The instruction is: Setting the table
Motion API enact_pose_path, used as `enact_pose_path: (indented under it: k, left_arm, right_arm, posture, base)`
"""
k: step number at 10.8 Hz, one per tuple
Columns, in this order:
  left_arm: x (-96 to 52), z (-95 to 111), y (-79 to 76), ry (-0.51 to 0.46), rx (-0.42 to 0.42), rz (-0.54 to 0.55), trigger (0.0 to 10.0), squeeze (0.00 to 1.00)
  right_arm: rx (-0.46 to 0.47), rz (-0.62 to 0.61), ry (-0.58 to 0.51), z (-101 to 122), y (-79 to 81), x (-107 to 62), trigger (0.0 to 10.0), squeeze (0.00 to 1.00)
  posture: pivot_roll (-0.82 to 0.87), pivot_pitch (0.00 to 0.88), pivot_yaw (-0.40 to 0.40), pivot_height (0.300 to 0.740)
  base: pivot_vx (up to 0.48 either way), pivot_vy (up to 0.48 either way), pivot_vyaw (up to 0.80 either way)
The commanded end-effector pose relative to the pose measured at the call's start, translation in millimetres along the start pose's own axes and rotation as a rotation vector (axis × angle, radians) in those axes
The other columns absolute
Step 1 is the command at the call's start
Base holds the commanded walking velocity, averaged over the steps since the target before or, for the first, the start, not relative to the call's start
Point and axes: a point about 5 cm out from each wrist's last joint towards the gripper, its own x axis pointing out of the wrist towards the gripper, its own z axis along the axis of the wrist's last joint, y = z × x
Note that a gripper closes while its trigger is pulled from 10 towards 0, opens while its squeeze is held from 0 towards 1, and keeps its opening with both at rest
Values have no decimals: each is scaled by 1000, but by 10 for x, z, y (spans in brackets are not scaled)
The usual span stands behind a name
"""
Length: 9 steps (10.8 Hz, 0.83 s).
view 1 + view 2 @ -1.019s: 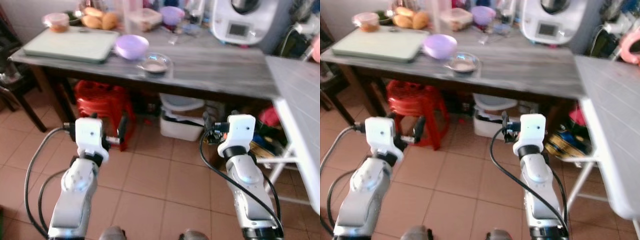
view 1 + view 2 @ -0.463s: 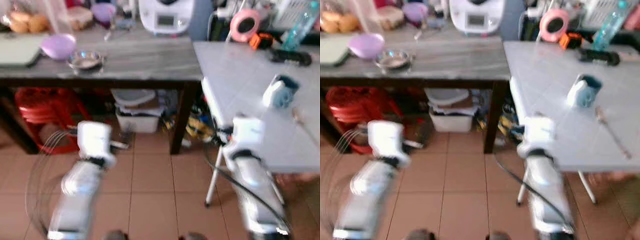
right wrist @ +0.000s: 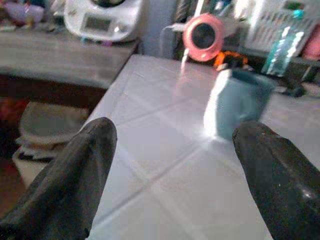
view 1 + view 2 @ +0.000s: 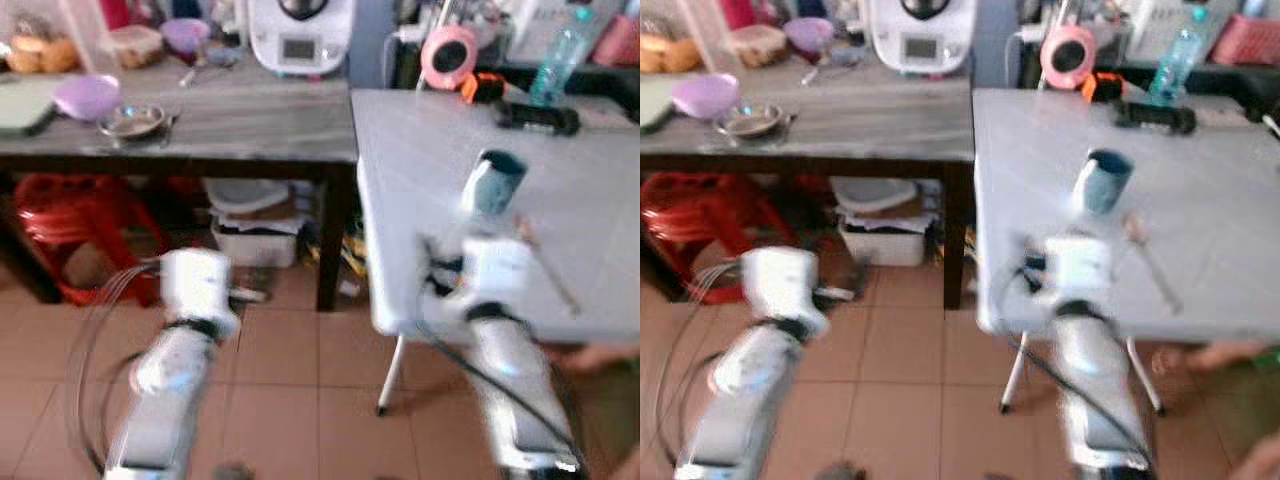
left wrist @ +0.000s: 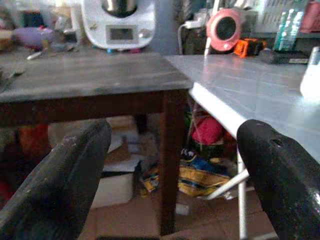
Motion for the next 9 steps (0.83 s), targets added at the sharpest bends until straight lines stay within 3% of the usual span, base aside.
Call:
enact_pose_path:
  k: [1, 6, 9]
  left_arm:
    - [-4, 11, 79, 5, 17, 17, 10000, 0]
    - [15, 0, 84, 3, 18, 30, 10000, 0]
    - [32, 31, 73, -27, 17, 26, 10000, 0]
  right_arm:
    - [25, 30, -25, 62, 84, 34, 10000, 0]
    - [39, 29, -27, 81, 88, 53, 10000, 0]
    - [47, 36, -25, 78, 100, 51, 10000, 0]
  posture:
    - [38, 0, -15, 740]
    - [34, 0, -23, 740]
    - [33, 0, -24, 740]
  base:
    - [0, -412, 0]
    - [250, -384, 0]
    - [0, 0, 0]
